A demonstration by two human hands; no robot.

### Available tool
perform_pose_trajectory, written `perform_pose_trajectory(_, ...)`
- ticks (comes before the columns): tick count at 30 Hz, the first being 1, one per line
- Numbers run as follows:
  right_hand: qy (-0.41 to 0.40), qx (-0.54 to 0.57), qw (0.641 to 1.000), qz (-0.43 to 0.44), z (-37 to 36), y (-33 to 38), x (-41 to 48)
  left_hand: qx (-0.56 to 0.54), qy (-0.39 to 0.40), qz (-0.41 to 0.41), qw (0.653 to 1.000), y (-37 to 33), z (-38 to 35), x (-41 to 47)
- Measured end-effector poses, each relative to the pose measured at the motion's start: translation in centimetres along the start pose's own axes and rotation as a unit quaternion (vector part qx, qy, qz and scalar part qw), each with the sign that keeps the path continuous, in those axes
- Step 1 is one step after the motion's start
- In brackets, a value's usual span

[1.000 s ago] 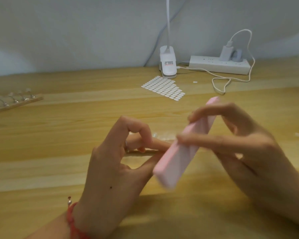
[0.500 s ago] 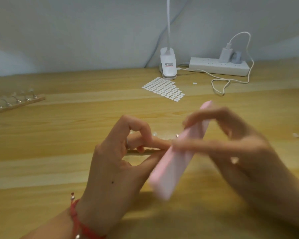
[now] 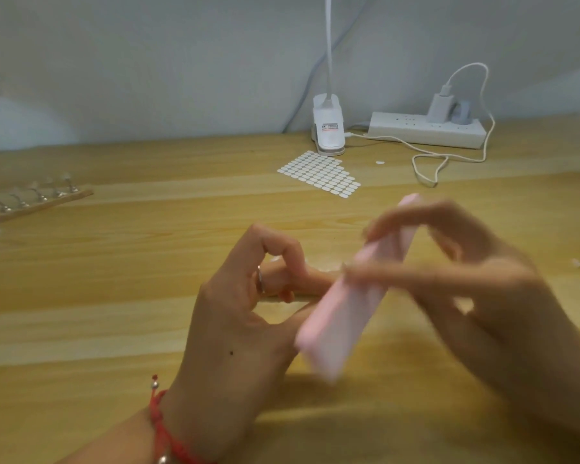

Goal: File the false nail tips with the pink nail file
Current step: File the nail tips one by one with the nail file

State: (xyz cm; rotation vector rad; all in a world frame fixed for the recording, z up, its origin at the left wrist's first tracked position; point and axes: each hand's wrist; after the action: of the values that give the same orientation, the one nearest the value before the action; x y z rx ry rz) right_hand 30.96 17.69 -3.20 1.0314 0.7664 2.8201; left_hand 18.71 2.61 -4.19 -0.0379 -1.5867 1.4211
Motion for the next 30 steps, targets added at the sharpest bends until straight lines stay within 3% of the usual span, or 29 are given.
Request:
perform_pose_trajectory(3,0.042,0.04,0.998,0.039,-0.7,1.1,-0.8,0.001,-0.009,0.008,1.0,0.0,0.1,0.0)
perform_pose_trajectory(7,0.013,-0.01,1.0,-0.007,-0.1,0.0,-0.2,0.033,0.003,-0.012,0.999,-0.3,0.4,0.2)
perform_pose_trajectory(10,0.043,-0.001,0.997,0.06,-0.9,1.3,-1.0,0.052,0.01,-0.026,0.998,-0.4,0.5,0.0)
perform_pose_trajectory(14,0.015,-0.006,1.0,-0.013,-0.1,-0.2,0.0,0.07,0.011,-0.023,0.997,-0.4,0.7,0.3)
perform_pose_trajectory(18,0.051,0.013,0.997,0.064,-0.8,1.3,-1.0,0.056,0.009,-0.032,0.998,-0.2,0.5,0.1)
perform_pose_trajectory(22,0.026,-0.013,1.0,-0.001,-0.1,-0.3,-0.2,0.073,0.008,-0.029,0.997,0.0,0.6,0.2)
perform_pose_trajectory(26,0.044,-0.016,0.994,0.096,-1.1,0.9,-1.2,0.069,-0.003,-0.034,0.997,-0.1,0.4,-0.1)
perform_pose_trajectory(30,0.008,-0.025,0.999,0.032,-0.3,-0.5,-0.1,0.047,0.002,-0.018,0.999,-0.1,0.6,0.1)
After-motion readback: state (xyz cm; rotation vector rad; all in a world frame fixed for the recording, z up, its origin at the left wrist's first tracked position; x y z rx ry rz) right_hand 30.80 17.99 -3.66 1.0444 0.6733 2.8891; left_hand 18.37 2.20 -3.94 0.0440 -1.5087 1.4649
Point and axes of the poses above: each hand's wrist, its own x-axis towards the middle knuckle, its own z-axis out of the back of the hand, y = z × x, and after that the axes turned 7 degrees about -z, right-handed
